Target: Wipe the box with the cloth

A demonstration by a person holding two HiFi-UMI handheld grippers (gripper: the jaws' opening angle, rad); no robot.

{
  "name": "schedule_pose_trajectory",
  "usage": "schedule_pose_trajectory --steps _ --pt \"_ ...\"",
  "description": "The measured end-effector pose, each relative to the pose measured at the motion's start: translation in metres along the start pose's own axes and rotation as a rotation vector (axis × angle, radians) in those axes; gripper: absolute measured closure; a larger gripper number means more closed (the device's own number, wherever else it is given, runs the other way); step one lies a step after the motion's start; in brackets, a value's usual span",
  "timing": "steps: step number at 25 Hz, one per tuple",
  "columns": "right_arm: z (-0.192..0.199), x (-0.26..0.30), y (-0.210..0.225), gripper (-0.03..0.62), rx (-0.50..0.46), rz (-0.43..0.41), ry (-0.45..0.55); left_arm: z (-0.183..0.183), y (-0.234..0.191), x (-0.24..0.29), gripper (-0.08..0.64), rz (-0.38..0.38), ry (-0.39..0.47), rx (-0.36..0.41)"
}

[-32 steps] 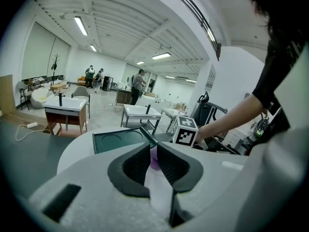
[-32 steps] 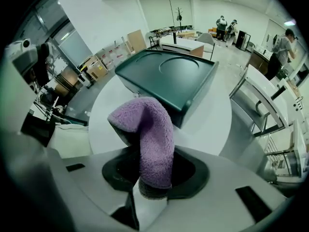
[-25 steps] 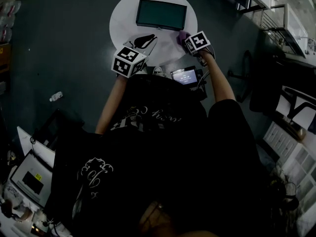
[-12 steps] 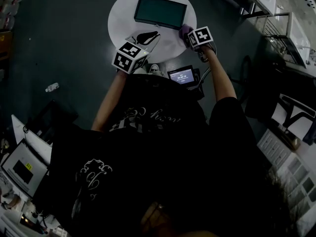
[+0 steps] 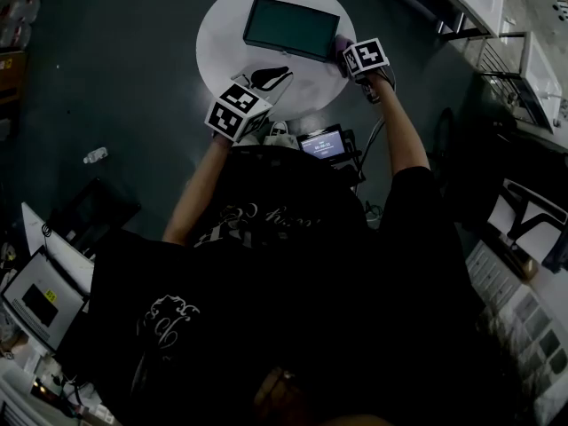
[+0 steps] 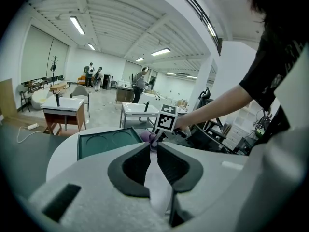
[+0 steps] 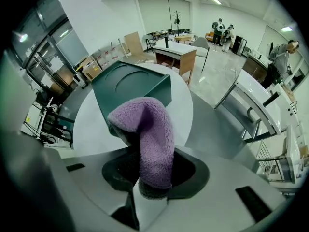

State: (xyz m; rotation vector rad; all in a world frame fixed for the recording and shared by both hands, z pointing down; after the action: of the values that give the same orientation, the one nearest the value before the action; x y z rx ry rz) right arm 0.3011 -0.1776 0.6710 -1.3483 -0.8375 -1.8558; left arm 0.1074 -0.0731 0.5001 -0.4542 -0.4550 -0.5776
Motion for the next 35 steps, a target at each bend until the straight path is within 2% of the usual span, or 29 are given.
schedule_pose_trajectory --steps 14,23,30,35 --pt "-0.068 0.004 0.053 0.477 -0.075 0.103 0.001 0.01 -0.017 -0.01 0.522 -0.04 0.002 -0.068" --pt "-0.095 0.003 0.063 0.477 -0.136 0.128 0.003 0.02 -0.027 -0.025 0.522 -0.077 0.001 -0.082" --pt "-0.105 0.002 0.061 0.477 -0.217 0.169 -0.04 0.028 -0.033 -0.04 0.522 -0.096 0.018 -0.104" --pt "-0.12 0.004 0.053 0.477 -0.338 0.185 -0.108 0.035 -0.052 -0.051 0.522 -0.078 0.028 -0.121"
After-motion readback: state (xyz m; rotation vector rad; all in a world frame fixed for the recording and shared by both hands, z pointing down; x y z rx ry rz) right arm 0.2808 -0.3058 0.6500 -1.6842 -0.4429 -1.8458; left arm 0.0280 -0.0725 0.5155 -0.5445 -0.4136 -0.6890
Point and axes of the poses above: the fingertips, and each gripper's own axes: x forward along the fingers, y to its right, z out of its underside, the point moved 3 cm from there along -x, backward along the fingers, and after that the axes turned 1 degree about -y, right-handed, at the moved point
